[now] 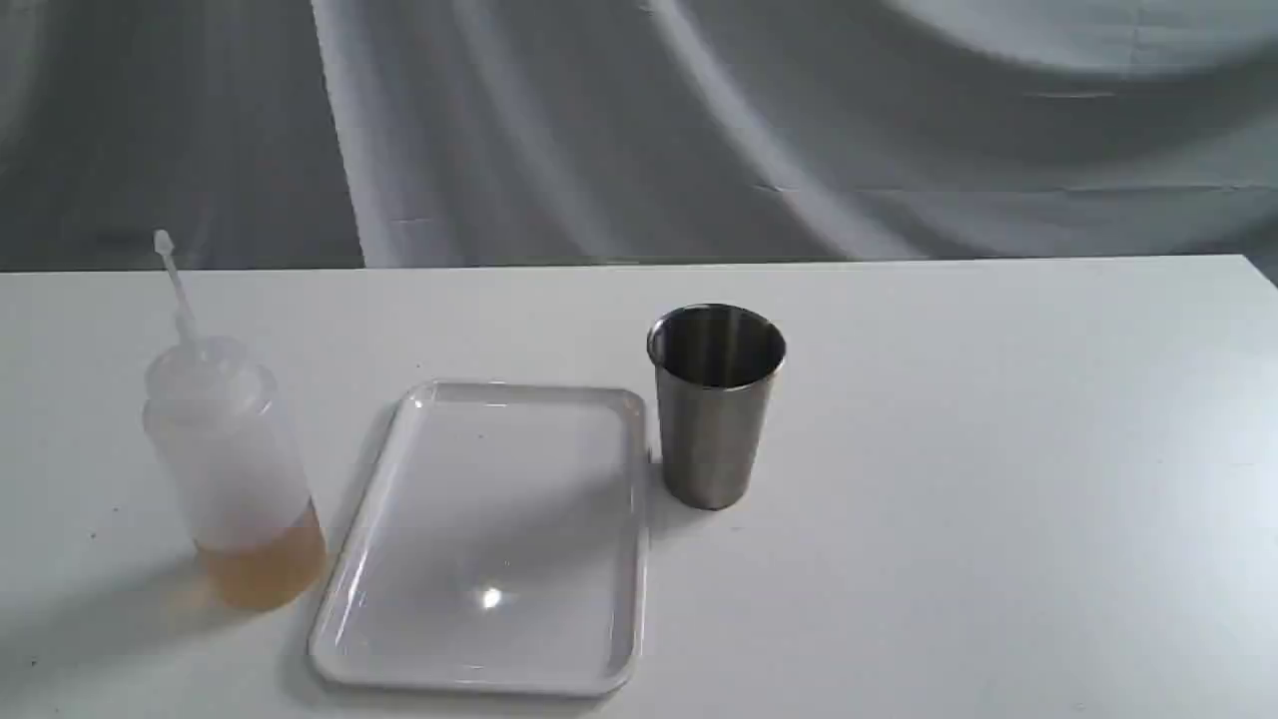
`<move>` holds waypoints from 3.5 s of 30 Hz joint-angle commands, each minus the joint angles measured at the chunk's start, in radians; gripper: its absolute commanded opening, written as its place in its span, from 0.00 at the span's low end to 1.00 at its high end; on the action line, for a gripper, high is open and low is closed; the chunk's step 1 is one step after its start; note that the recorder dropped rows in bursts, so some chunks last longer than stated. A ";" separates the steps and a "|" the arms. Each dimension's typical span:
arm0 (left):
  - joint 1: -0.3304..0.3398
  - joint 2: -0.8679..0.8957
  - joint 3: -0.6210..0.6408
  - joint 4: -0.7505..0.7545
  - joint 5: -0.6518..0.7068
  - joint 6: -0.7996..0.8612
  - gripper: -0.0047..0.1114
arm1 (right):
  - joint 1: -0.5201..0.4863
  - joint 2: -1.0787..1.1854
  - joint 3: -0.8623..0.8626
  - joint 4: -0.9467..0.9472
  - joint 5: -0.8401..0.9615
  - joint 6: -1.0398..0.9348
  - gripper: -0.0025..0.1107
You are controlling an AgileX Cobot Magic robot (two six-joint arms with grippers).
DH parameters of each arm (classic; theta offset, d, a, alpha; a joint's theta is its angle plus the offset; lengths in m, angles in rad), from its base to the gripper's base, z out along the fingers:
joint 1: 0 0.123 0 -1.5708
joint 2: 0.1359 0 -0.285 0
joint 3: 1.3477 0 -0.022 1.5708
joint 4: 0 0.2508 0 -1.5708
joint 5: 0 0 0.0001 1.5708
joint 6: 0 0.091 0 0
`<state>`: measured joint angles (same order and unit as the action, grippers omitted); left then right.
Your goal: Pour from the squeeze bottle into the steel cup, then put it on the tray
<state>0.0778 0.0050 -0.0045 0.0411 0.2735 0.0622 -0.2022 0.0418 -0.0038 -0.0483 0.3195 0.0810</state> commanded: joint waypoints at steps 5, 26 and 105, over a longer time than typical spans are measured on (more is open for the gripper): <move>0.003 -0.005 0.004 0.000 -0.008 -0.002 0.11 | -0.007 -0.003 0.004 -0.003 -0.006 0.005 0.02; 0.003 -0.005 0.004 0.000 -0.008 -0.002 0.11 | -0.007 -0.003 0.004 -0.003 -0.006 0.005 0.02; 0.003 -0.005 0.004 0.000 -0.008 -0.002 0.11 | -0.007 -0.003 -0.125 -0.151 -0.537 0.259 0.02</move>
<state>0.0778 0.0050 -0.0045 0.0411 0.2735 0.0622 -0.2022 0.0402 -0.1015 -0.0978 -0.1977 0.2831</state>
